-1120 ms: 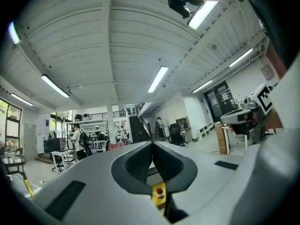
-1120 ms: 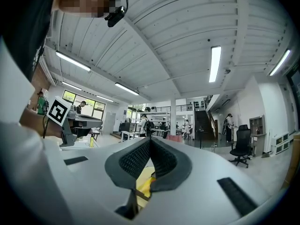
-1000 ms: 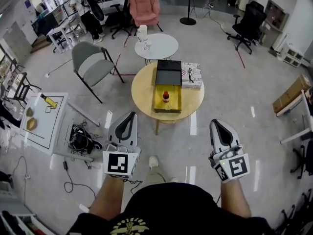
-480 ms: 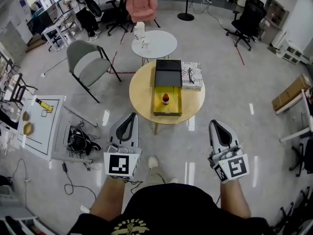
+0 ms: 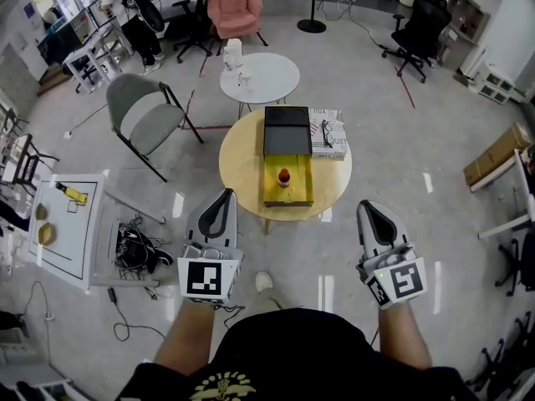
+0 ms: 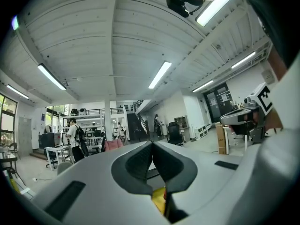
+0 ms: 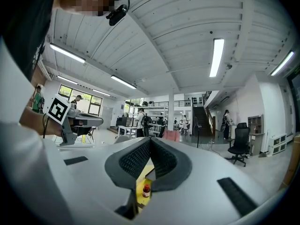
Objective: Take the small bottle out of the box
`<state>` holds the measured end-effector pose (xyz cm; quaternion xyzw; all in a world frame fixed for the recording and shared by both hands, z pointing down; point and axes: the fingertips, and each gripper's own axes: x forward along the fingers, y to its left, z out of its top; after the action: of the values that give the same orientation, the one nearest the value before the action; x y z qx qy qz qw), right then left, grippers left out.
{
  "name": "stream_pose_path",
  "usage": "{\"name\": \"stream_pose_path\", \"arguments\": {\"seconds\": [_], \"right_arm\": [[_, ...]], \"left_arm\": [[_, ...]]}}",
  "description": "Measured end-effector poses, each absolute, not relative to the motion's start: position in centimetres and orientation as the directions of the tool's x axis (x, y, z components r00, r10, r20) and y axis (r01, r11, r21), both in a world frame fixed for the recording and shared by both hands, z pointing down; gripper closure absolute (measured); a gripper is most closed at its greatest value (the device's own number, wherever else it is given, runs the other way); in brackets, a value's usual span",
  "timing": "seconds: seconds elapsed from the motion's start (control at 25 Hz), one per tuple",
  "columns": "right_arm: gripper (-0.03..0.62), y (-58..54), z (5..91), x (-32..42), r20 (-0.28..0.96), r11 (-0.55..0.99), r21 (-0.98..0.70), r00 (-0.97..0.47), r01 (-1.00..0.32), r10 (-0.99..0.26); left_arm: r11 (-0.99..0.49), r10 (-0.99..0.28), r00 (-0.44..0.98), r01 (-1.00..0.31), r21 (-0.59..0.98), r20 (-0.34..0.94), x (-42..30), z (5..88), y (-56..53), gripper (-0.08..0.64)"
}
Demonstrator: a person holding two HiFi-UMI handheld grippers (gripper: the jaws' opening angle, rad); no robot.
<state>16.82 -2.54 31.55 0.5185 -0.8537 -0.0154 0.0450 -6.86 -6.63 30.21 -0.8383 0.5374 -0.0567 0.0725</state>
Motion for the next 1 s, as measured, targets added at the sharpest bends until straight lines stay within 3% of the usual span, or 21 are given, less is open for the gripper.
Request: {"name": "stream_pose_path", "arguments": {"seconds": [1.0], "right_arm": [[0.578,-11.5,32.0,10.1,0.074,0.407,0.116,-0.401,-0.906,-0.913]], "left_arm": [[-0.469,-0.878,0.479,-0.864,-0.184,-0.008,-12.7,30.2,-16.7,0.546]]}}
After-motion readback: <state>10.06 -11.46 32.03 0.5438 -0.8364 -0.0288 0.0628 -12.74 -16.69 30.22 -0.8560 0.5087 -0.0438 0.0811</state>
